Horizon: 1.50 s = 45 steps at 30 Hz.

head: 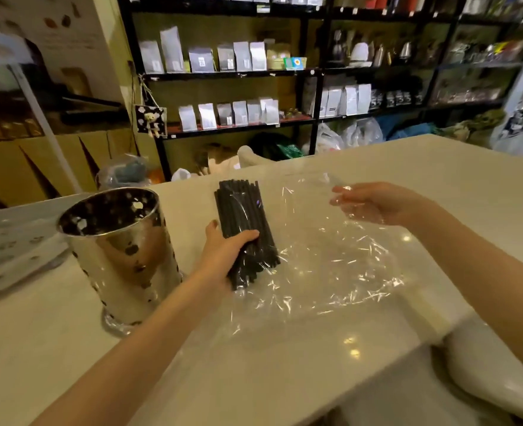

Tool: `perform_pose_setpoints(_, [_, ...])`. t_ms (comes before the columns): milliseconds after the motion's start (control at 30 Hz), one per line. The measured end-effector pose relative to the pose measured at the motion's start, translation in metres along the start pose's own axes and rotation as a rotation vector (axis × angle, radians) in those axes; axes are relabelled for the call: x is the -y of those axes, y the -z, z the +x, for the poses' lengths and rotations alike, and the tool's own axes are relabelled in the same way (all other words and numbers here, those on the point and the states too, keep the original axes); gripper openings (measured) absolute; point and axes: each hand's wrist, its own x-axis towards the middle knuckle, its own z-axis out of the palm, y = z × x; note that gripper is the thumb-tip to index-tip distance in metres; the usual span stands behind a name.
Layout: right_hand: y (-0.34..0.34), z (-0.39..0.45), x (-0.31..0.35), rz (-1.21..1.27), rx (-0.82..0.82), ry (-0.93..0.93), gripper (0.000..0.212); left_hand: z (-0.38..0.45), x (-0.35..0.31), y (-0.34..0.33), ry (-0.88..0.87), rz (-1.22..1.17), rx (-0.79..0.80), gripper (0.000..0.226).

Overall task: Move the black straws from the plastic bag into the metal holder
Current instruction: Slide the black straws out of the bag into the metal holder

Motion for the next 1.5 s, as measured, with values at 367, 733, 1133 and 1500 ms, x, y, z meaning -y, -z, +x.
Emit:
perform_pose_setpoints(367, [-0.032, 0.034, -0.042, -0.577, -0.237, 0.067, 0.031, 0.001, 0.028, 0.021, -0.118, 0.289, -0.114, 0.102])
perform_pose_setpoints(733, [-0.060, 0.031, -0.052, -1.277, -0.392, 0.398, 0.058, -0.007, 0.039, 0.025, -0.281, 0.697, -0.036, 0.078])
perform_pose_setpoints(1133, [-0.153, -0.073, -0.126, -1.160, 0.309, 0.892, 0.034, -0.009, 0.071, 0.037, -0.659, 1.058, 0.108, 0.054])
perform_pose_setpoints(1500, [-0.155, -0.081, -0.129, -1.230, 0.234, 0.868, 0.033, -0.009, 0.071, 0.035, -0.642, 1.092, 0.134, 0.045])
